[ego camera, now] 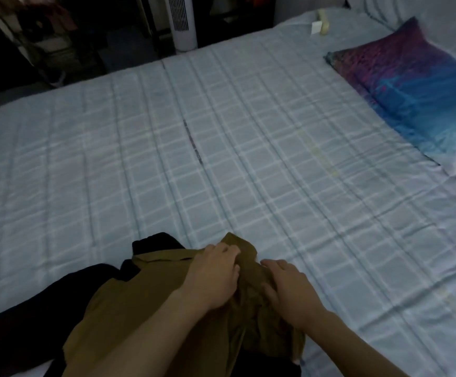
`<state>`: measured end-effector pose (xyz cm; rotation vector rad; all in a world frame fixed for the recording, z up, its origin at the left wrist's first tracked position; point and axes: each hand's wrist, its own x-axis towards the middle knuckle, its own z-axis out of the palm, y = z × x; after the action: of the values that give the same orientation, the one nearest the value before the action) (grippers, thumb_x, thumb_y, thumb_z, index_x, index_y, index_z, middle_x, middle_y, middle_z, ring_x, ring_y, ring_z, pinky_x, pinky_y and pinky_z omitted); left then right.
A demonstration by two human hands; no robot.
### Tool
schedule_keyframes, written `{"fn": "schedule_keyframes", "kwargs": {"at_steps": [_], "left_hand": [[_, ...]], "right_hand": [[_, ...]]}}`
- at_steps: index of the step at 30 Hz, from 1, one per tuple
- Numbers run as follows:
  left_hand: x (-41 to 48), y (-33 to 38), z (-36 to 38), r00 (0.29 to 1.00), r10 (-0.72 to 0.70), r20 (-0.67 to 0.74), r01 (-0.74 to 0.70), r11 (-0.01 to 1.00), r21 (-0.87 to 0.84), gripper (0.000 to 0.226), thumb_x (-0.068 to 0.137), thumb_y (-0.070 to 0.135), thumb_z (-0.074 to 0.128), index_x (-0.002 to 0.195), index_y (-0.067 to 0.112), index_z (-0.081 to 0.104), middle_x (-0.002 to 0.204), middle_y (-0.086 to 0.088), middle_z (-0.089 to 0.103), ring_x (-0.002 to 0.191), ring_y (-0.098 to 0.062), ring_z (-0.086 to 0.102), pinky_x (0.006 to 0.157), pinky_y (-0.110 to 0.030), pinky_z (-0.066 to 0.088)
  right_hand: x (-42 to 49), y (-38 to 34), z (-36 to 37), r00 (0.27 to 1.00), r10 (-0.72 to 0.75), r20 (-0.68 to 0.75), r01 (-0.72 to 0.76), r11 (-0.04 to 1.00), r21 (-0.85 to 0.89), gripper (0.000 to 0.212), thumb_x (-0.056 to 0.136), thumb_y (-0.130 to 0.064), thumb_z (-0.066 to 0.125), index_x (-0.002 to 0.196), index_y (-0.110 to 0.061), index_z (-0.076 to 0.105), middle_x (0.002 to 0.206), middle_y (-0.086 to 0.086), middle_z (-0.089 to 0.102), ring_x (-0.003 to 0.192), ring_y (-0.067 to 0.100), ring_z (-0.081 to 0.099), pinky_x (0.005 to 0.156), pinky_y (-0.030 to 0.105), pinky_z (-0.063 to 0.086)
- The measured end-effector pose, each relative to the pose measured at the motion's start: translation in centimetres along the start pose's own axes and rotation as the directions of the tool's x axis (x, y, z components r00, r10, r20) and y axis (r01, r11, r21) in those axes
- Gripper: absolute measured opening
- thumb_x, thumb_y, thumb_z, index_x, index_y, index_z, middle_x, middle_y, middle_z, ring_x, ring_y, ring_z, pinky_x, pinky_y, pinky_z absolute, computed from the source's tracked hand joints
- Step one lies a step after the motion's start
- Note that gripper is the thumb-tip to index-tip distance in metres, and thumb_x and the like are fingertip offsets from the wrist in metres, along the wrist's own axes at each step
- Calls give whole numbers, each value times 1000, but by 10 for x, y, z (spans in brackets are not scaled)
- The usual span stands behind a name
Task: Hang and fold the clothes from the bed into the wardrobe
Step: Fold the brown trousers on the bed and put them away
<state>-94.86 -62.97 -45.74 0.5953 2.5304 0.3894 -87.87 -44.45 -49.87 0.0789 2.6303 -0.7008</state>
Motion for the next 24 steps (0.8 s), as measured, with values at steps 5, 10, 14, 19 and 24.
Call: {"fn": "schedule_keyframes", "kwargs": {"at_steps": [5,10,14,19,24], "left_hand": [[69,-33,38,993,41,108,-57,987,151,52,96,19,48,147,28,37,156,-3,29,136,-29,32,109,-45,35],[114,-56,54,975,47,216,-112,948,299,55,94,20,51,147,25,37,163,-8,17,143,-32,25,111,-46,33],[128,-61,56,968,101,229,-147,971,191,22,91,18,55,113,20,55,141,-5,44,119,-26,47,97,-39,41],[107,-66,44,991,129,39,-128,992,-25,9,92,18,60,90,21,51,95,4,54,87,-16,52,80,-34,45],[66,-61,-4,979,141,-147,-150,987,-50,19,90,16,63,87,27,47,85,11,51,76,-8,49,71,-31,46]], "right_hand": [[46,25,41,997,56,51,-60,994,87,62,95,-44,53,149,-28,29,142,-3,44,125,18,45,105,35,38],[65,34,68,999,53,-2,-53,998,41,48,89,-47,58,132,-32,44,126,-8,48,110,14,44,92,30,40],[74,41,69,999,28,-15,-27,995,98,27,83,-40,66,102,-34,47,108,-10,47,91,9,48,76,26,41],[68,41,67,1000,0,-2,0,985,172,27,82,-29,66,90,-34,41,95,-12,49,83,10,50,73,30,44],[44,26,54,993,18,-117,18,953,304,24,83,-20,67,92,-28,47,85,-14,51,78,2,50,67,23,40]]}}
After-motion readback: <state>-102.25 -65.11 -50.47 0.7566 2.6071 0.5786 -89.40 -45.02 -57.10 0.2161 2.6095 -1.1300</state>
